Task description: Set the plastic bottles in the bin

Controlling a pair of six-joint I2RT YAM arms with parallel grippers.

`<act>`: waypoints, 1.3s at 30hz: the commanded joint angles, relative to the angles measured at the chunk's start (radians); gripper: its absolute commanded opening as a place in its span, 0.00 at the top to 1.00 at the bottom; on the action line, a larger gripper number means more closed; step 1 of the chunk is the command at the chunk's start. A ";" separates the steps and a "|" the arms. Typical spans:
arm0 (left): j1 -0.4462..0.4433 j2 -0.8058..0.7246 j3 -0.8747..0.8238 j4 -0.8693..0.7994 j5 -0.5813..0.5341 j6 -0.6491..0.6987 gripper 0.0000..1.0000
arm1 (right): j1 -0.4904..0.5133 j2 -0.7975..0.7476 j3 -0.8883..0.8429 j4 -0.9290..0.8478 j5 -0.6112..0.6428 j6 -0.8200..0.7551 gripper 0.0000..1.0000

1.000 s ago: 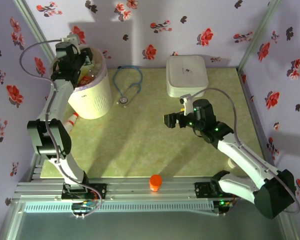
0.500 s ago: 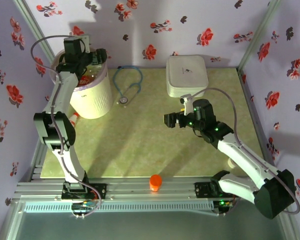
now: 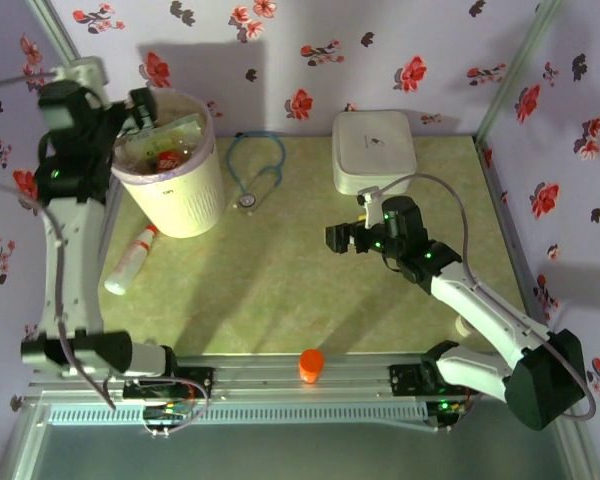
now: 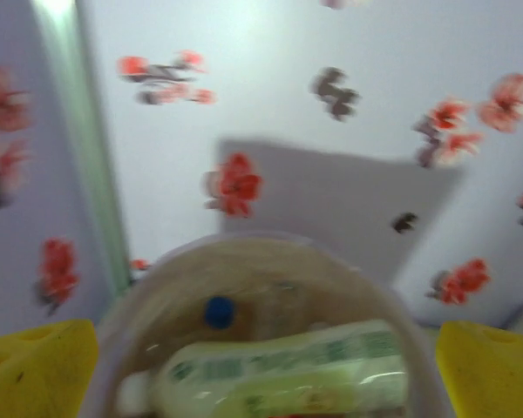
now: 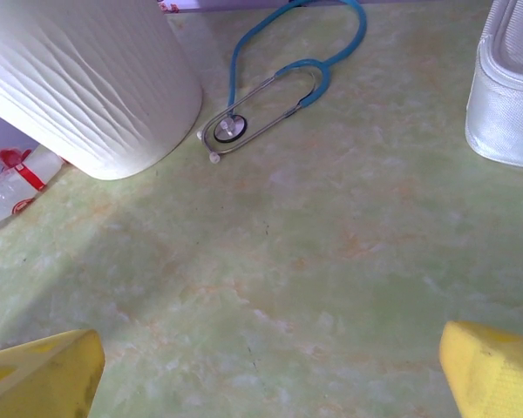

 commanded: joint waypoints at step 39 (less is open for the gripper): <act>0.387 0.114 -0.880 0.148 0.032 -0.212 0.00 | -0.124 -0.048 -0.087 0.028 -0.003 -0.024 0.01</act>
